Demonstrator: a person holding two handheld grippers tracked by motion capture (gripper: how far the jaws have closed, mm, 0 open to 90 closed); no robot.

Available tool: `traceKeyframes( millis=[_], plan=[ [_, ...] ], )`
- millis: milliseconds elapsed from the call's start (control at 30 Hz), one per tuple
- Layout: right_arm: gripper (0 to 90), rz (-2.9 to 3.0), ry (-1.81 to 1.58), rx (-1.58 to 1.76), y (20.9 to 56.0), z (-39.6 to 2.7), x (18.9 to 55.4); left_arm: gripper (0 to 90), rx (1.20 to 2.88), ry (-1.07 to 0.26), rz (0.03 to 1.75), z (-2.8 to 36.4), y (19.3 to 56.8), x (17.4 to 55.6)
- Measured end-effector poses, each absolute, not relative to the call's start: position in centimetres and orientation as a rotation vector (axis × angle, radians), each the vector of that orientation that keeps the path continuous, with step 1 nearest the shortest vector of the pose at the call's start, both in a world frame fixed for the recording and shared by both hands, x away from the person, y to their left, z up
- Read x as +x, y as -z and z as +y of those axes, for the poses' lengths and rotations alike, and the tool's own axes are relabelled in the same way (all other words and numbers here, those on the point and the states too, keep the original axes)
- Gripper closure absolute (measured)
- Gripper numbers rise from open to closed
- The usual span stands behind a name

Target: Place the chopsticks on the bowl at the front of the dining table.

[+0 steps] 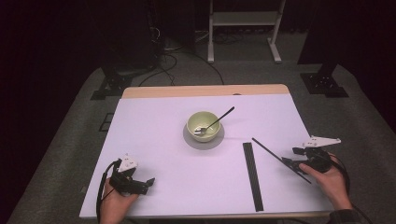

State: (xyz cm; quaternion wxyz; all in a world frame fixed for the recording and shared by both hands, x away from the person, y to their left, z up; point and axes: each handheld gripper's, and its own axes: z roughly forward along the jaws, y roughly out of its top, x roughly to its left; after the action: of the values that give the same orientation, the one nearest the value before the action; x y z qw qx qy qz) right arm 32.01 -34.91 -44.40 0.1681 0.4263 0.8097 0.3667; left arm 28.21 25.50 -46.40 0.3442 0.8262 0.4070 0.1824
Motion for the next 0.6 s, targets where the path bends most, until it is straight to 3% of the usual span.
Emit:
traceKeyframes(
  millis=[600],
  plan=[
    [47.1,2.325,-1.047,1.202,44.8,-33.6,33.6,0.0,2.146,-0.474,1.057,25.5,46.4,28.2]
  ],
)
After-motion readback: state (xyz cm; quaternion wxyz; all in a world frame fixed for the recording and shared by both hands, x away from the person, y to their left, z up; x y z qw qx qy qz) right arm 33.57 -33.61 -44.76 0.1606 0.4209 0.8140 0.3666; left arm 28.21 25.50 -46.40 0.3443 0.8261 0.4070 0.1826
